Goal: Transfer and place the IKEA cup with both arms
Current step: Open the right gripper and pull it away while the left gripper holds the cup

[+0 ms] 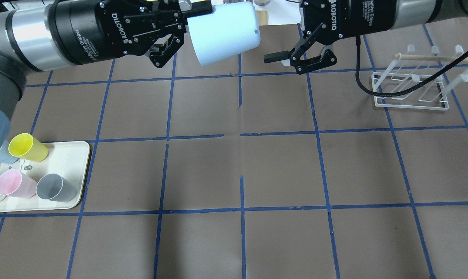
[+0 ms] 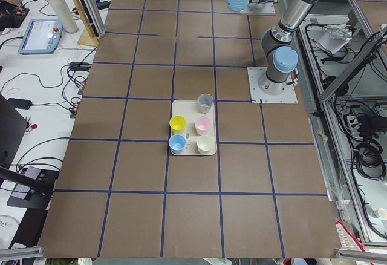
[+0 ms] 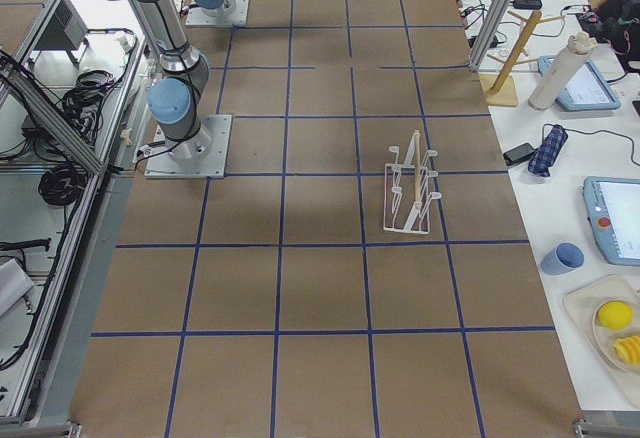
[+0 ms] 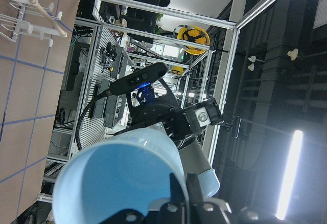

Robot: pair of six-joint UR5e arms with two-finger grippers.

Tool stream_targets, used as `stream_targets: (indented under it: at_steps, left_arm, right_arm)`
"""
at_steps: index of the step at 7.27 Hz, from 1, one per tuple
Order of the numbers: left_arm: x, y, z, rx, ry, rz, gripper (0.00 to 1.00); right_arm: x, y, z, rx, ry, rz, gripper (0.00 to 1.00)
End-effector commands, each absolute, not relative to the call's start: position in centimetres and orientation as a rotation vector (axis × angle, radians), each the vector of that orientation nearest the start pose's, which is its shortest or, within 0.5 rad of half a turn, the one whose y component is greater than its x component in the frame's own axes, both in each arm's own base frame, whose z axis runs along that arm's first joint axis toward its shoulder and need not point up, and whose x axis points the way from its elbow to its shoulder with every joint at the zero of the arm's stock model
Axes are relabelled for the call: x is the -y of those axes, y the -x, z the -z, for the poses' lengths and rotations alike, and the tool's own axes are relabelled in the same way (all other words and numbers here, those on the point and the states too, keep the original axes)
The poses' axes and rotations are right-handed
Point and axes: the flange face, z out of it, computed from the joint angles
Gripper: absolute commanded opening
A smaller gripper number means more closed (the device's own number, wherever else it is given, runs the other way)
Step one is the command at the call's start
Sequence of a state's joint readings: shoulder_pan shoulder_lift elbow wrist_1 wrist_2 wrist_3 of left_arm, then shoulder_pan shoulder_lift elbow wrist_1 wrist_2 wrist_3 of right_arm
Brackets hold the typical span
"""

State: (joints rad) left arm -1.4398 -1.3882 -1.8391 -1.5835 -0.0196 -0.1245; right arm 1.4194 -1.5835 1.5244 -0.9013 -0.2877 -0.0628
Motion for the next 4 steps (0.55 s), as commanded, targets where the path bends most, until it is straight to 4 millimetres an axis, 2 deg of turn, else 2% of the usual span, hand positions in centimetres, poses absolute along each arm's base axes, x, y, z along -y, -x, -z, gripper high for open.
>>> stream_targets:
  at_steps: [1,2,4]
  left_arm:
    - [44.3,16.6,-53.2,1.617,-0.321,0.071,0.02]
    - [44.3,16.1,-52.2,1.736,-0.337,0.067,0.0]
    - [44.1,15.7,-51.1,1.888,-0.371,0.078,0.0]
  right_arm:
    - [48.6,-13.1,-52.3,-1.88,-0.497,-0.394,1.0]
    - [48.5,-12.8,-52.2,-1.954,-0.476,-0.383,1.0]
    - [49.5,-11.0,-50.4,-2.322,-0.442,-0.312,1.0]
